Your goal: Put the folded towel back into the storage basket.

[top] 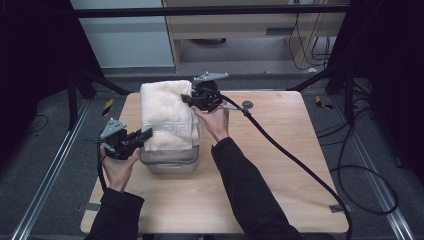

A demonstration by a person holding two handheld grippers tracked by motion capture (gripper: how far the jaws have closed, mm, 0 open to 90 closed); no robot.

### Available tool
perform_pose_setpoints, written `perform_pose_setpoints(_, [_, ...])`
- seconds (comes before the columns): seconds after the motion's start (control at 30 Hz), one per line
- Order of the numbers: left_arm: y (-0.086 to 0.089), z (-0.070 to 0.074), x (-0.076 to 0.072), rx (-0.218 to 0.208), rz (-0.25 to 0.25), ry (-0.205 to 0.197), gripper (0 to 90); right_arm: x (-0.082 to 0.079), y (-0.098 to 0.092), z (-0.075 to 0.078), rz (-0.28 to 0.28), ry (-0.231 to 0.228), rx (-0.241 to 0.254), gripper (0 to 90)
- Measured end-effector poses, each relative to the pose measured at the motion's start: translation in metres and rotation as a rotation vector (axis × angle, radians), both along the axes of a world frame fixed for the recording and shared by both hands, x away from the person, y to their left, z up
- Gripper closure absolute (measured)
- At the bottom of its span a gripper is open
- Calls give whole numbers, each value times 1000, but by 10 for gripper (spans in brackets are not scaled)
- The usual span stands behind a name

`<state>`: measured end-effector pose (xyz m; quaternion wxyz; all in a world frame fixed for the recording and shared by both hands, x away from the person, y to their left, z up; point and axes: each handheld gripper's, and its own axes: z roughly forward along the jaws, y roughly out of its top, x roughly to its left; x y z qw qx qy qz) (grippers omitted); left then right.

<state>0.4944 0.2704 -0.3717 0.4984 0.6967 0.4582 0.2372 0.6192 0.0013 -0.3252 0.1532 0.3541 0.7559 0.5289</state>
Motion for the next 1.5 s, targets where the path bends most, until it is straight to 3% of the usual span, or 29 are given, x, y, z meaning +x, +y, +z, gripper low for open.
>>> perform_pose_setpoints(0.63, [7, -31, 15, 73, 35, 108, 760, 12, 19, -43, -17, 71, -64, 706])
perform_pose_setpoints(0.87, [4, -42, 21, 104, 36, 147, 759, 17, 19, -65, -34, 106, -75, 704])
perform_pose_setpoints(1.23, [0, -58, 30, 133, 28, 207, 756, 18, 18, -91, -52, 126, -98, 694])
perform_pose_setpoints(1.5, [-2, -61, 30, 162, 56, 203, 712, 17, 21, -99, -60, 117, -127, 678])
